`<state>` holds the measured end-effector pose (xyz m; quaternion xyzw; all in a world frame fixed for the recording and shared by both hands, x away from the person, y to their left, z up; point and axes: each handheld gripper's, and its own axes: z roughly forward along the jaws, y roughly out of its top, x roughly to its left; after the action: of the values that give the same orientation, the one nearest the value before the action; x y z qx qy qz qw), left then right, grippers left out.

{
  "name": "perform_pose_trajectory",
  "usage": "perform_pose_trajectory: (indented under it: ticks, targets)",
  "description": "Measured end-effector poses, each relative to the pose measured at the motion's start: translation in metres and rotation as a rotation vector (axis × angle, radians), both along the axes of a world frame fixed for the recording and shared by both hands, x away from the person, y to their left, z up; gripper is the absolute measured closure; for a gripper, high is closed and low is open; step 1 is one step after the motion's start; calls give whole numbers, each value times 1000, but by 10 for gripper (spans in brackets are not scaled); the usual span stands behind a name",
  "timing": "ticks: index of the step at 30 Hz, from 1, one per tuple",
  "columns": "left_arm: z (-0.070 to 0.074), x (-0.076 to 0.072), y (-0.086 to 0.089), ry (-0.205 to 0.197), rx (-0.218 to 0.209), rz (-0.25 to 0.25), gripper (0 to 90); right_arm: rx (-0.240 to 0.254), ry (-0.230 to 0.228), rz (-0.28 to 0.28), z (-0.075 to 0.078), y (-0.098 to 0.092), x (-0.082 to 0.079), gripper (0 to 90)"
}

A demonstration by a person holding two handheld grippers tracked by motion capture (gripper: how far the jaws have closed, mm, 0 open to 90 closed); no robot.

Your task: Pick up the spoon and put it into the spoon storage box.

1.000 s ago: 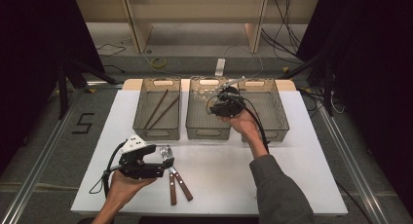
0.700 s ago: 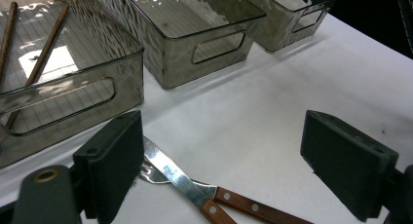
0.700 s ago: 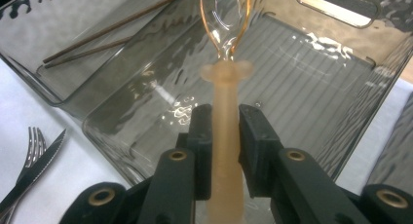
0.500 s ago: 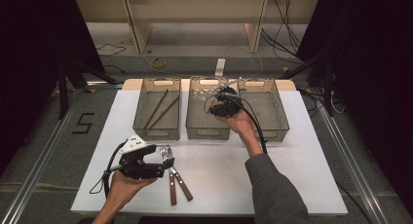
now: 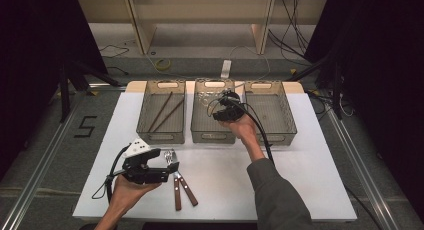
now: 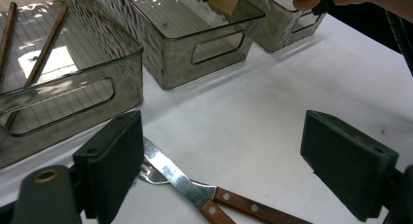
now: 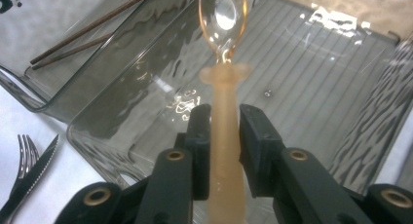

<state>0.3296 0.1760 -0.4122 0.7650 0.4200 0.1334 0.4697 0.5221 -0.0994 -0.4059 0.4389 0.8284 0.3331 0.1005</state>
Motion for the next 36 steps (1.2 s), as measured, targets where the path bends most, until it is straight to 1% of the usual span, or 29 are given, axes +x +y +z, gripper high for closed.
perform_pose_trajectory:
  ticks: [1,2,4,6,10,12,14,16,19,24,27,29,31,34,36]
  targets:
    - [0,0,0,0,0,0,155,11,15,4,-1,0,1,642]
    - [0,0,0,1,-2,2,155,21,28,-7,-2,0,2,599]
    - [0,0,0,0,-1,0,155,36,26,-10,-1,-2,3,583]
    - [0,0,0,1,0,0,155,36,25,-10,2,-4,2,555]
    - [0,0,0,0,-2,1,155,58,3,-10,10,-12,-1,517]
    - [0,0,0,0,-1,1,155,72,-4,2,14,-16,-4,495]
    - [0,0,0,0,-1,2,155,72,-16,14,18,-19,-8,460]
    - [0,0,0,-1,1,0,155,78,-31,33,21,-22,-15,452]
    - [0,0,-1,7,-9,-2,155,95,-59,56,24,-29,-28,409]
    - [-1,1,-3,15,-17,-6,157,108,-97,100,23,-43,-57,378]
    - [-1,2,-4,23,-16,-19,158,112,-120,112,23,-53,-73,367]
    - [-2,2,-7,31,-25,-27,159,132,-130,108,21,-60,-82,362]
    - [-2,3,-11,41,-34,-49,164,149,-140,111,19,-66,-91,356]
    - [-2,3,-17,53,-41,-77,165,171,-156,115,11,-76,-104,350]
    - [-3,3,-21,63,-41,-91,166,185,-164,107,5,-83,-112,347]
